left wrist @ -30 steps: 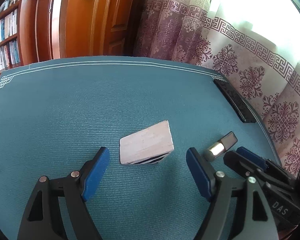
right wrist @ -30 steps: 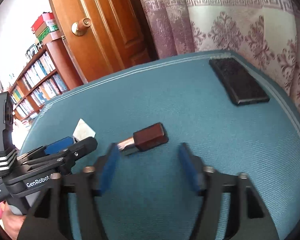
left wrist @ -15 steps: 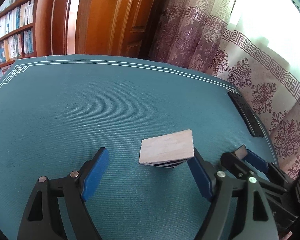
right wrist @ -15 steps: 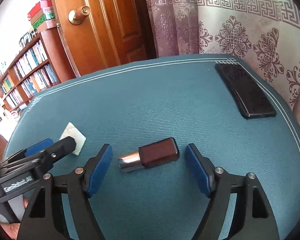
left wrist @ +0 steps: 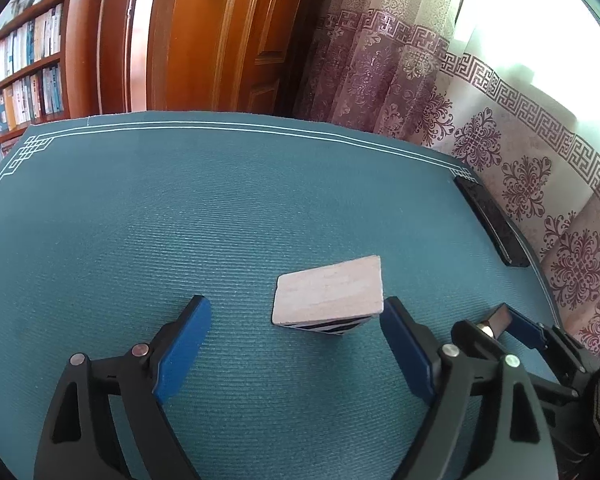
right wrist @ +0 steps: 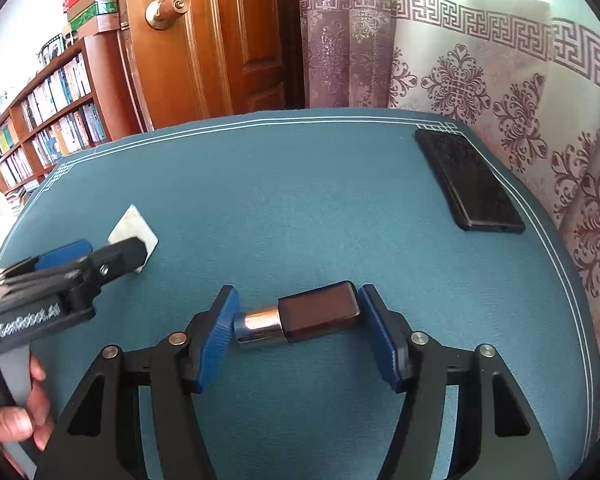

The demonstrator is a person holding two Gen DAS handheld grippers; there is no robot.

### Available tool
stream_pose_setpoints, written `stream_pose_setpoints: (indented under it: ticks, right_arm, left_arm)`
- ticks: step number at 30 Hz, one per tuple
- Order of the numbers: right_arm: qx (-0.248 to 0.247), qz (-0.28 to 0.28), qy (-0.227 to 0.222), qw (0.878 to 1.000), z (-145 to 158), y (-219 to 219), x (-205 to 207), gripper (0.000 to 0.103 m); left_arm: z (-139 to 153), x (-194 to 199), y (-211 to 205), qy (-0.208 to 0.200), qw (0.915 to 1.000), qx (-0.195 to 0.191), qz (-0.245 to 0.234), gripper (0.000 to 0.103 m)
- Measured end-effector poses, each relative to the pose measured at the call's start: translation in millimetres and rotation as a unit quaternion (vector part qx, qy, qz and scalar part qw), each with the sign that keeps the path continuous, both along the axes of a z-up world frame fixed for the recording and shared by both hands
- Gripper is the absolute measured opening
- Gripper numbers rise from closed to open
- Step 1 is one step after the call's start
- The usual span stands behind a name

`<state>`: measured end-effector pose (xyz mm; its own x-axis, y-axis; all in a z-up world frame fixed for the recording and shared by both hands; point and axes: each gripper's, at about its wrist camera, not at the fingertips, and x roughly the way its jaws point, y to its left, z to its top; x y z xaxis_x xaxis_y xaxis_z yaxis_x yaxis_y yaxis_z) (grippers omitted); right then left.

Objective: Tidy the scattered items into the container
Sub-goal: 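Grasp the white card with the left tool while the right tool holds the bottle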

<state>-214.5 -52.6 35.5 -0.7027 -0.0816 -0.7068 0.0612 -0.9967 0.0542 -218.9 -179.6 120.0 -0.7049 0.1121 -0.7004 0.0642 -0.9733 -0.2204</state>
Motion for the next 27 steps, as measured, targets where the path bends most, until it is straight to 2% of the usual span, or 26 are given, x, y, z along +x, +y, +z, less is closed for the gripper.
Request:
stream_pose_setpoints:
  ticks: [7, 12, 19, 21, 23, 27]
  right_arm:
    - [-0.027, -0.001, -0.010, 1.000, -8, 9, 52, 0.065]
    - [-0.039, 0.002, -0.012, 0.999, -11, 9, 77, 0.065]
    - [-0.070, 0.002, -0.007, 0.998, -13, 19, 80, 0.065]
    - [-0.076, 0.002, -0.006, 0.997, -13, 20, 81, 0.065]
    - [-0.085, 0.003, -0.005, 0.996, -14, 21, 81, 0.065]
    - [-0.096, 0.003, -0.003, 0.995, -14, 23, 84, 0.065]
  left_arm:
    - [-1, -2, 3, 0.000, 0.9999, -0.003, -0.011, 0.096]
    - [-2, -5, 13, -0.008, 0.9994, -0.032, -0.003, 0.096]
    - [-6, -16, 35, -0.036, 0.9936, -0.101, 0.035, 0.097]
    - [-6, -24, 39, -0.039, 0.9927, -0.106, 0.043, 0.098]
    - [-8, -32, 41, -0.042, 0.9917, -0.111, 0.049, 0.103]
    - [-9, -38, 37, -0.047, 0.9918, -0.105, 0.056, 0.102]
